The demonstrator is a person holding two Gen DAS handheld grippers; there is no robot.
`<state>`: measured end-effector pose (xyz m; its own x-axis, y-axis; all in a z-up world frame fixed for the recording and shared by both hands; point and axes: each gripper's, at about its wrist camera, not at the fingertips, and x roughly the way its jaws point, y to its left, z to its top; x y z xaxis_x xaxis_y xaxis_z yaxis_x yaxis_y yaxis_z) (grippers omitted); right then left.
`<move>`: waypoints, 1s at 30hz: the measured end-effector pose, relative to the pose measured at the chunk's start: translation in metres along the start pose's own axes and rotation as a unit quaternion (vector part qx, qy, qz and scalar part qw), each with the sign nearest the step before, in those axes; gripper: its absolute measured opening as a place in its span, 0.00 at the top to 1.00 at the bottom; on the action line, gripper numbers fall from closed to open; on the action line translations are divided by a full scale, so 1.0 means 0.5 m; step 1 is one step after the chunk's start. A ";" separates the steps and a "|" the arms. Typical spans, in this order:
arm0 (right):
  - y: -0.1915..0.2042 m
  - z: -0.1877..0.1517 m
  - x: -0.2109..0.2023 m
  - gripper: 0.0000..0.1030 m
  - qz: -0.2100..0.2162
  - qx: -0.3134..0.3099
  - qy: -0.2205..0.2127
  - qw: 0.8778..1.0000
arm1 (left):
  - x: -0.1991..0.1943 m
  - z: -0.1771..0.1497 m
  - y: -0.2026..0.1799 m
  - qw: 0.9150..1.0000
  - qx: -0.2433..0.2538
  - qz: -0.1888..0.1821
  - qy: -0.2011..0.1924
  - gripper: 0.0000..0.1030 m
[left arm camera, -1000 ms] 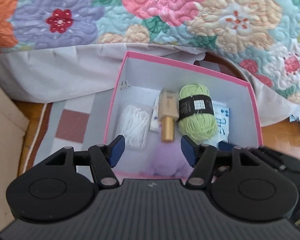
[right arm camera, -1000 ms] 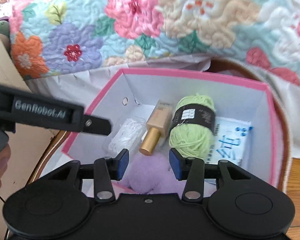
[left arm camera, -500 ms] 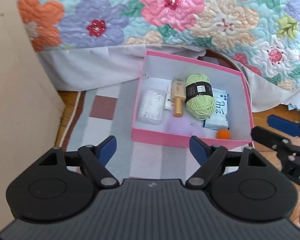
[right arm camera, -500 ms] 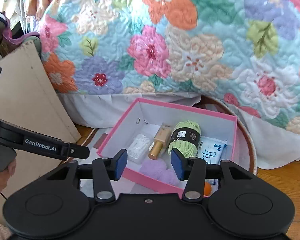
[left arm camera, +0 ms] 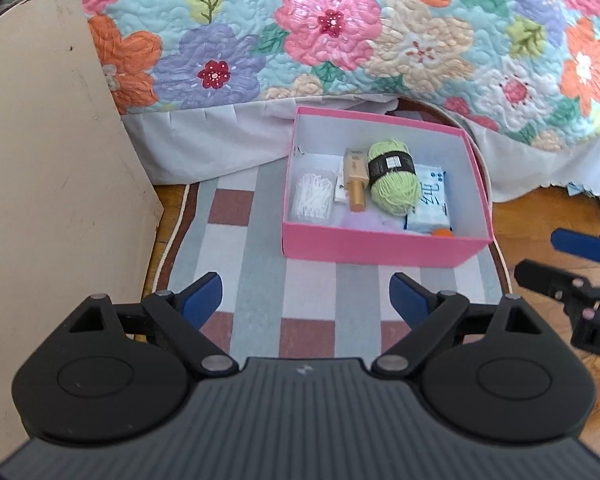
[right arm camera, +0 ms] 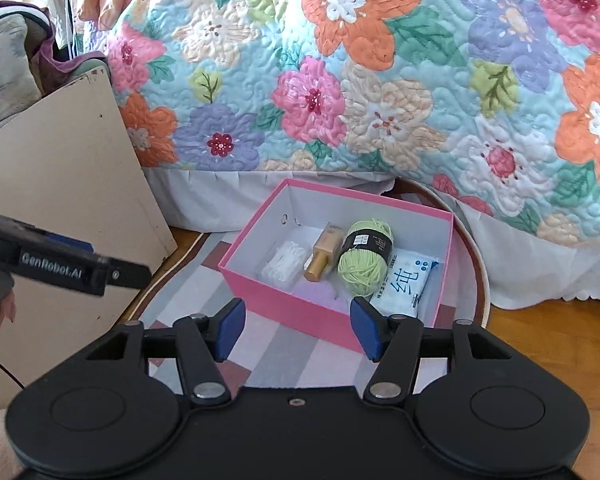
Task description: Organize objects
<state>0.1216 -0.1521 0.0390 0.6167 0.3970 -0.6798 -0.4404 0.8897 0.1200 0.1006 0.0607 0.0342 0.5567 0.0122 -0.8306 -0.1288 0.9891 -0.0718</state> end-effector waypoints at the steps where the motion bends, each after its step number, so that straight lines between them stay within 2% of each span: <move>1: -0.001 -0.005 -0.006 0.31 -0.002 0.001 -0.002 1.000 | -0.003 -0.010 0.000 1.000 -0.001 -0.002 0.001 0.11; 6: -0.011 -0.026 -0.012 0.17 -0.034 0.030 0.012 0.999 | -0.021 -0.050 -0.004 1.000 0.001 -0.004 0.004 0.11; 10: -0.023 -0.044 -0.017 0.16 -0.043 0.055 0.033 0.997 | -0.035 -0.076 -0.009 1.000 0.011 -0.002 -0.001 0.10; 16: -0.027 -0.075 -0.034 0.12 -0.041 0.077 0.054 0.995 | -0.029 -0.104 -0.016 1.000 0.012 0.003 0.013 0.10; 21: -0.018 -0.094 -0.033 0.11 -0.075 0.074 0.068 0.992 | -0.029 -0.117 -0.021 1.000 0.017 0.004 0.018 0.09; 30: -0.015 -0.106 -0.048 0.11 -0.080 0.086 0.062 0.991 | -0.035 -0.128 -0.028 0.999 0.021 0.003 0.026 0.00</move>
<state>0.0755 -0.1803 0.0163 0.5809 0.2263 -0.7819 -0.2197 0.9685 0.1171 0.0400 0.0371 0.0141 0.5121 0.0124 -0.8588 -0.0971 0.9943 -0.0435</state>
